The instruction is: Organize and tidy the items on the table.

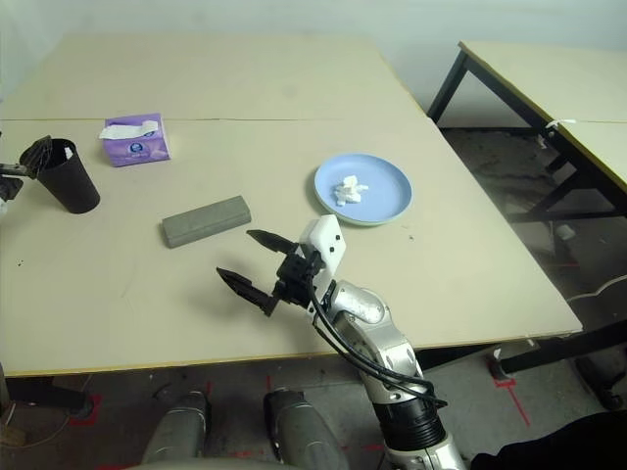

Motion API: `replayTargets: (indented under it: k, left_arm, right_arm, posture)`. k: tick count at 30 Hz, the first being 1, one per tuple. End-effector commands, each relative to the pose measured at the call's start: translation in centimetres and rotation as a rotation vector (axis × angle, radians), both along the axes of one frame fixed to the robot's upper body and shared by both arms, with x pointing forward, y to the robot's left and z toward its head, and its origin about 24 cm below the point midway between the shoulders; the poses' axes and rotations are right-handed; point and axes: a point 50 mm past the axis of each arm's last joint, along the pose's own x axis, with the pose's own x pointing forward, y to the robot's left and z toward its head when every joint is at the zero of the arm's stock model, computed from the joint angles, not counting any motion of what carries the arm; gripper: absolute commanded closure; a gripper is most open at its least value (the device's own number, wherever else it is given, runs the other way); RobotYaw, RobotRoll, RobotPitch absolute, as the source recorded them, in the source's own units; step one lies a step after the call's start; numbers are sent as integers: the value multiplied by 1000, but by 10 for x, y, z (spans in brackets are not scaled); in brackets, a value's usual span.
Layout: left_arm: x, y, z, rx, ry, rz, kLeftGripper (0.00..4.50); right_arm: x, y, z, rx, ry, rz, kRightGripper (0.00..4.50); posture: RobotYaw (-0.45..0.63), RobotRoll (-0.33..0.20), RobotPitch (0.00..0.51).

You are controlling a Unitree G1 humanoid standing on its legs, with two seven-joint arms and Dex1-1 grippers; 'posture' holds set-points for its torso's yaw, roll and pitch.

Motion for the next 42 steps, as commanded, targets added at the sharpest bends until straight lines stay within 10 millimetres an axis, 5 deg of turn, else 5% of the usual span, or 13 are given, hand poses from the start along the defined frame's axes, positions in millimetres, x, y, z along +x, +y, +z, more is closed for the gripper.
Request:
replayTargets:
  k: [1, 8, 13, 20, 30, 37, 42]
  left_arm:
    - [-19, 18, 5, -35, -32, 43, 18]
    - [-73, 49, -16, -67, -17, 140, 18]
    - [-96, 46, -50, -34, 108, 132, 18]
    - [-90, 10, -100, 51, 314, 5, 18]
    - [-90, 17, -95, 22, 286, 44, 18]
    - [-108, 36, -91, 14, 281, 115, 18]
    - [-99, 39, -82, 30, 267, 112, 18]
  right_arm:
    - [13, -25, 16, 47, -45, -162, 0]
    - [25, -109, 24, -58, -114, -536, 0]
    - [21, -157, 8, -116, -74, -760, 0]
    - [16, -174, -36, -133, 23, -906, 0]
    - [5, -208, -49, -202, 27, -1070, 0]
    - [5, -212, -42, -155, 17, -1071, 0]
    - [11, -198, -38, -129, 3, -1038, 0]
  posture:
    - [-47, 0, 140]
    - [-33, 0, 153]
    - [-9, 0, 160]
    - [12, 0, 163]
    - [5, 0, 169]
    - [15, 0, 171]
    - [27, 0, 186]
